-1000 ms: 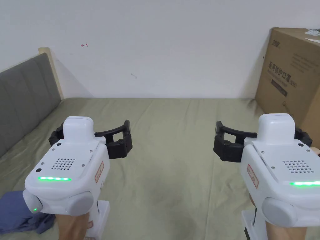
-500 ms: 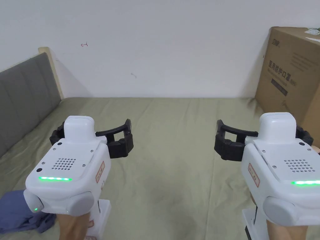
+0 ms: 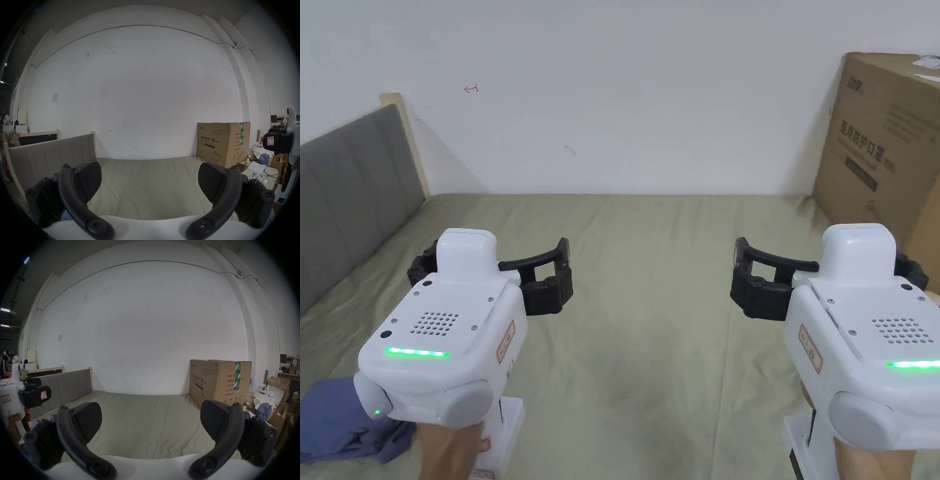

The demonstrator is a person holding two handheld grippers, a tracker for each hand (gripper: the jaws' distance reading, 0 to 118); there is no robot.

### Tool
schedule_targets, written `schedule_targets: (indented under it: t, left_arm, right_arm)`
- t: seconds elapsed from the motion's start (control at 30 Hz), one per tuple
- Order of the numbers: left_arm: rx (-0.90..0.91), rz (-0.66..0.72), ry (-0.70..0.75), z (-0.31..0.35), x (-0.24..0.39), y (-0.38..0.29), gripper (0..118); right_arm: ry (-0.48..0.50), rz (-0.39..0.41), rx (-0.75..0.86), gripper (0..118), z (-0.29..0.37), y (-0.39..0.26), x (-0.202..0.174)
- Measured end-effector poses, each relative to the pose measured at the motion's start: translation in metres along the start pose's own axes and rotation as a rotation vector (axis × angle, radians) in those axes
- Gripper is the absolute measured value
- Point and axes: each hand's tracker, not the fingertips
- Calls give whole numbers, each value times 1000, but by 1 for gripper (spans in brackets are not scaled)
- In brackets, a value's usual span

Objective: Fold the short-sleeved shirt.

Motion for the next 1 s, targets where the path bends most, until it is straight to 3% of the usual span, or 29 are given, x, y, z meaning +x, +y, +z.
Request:
schedule_targets:
  t: [0.3,0.37,0.57,0.67,0.73,1.0]
  left_arm:
    - [-4,-18,-3,-1,3,2,117]
    - [-3,-17,-5,-1,3,2,117]
    - [-1,-16,-9,0,2,4,117]
    - [2,-11,-10,1,2,5,116]
    - [1,-9,-9,1,2,5,117]
    - [2,-6,-13,0,0,4,117]
  right_arm:
    - [-31,3,-30,118,-5,1,0]
    - [-83,-7,-95,118,-10,4,-1]
    - [-266,-197,-389,118,-36,7,6]
    - [-238,-300,-519,118,-43,4,15]
    - [-251,-324,-568,118,-45,3,16]
    - [-239,-287,-617,118,-43,9,10]
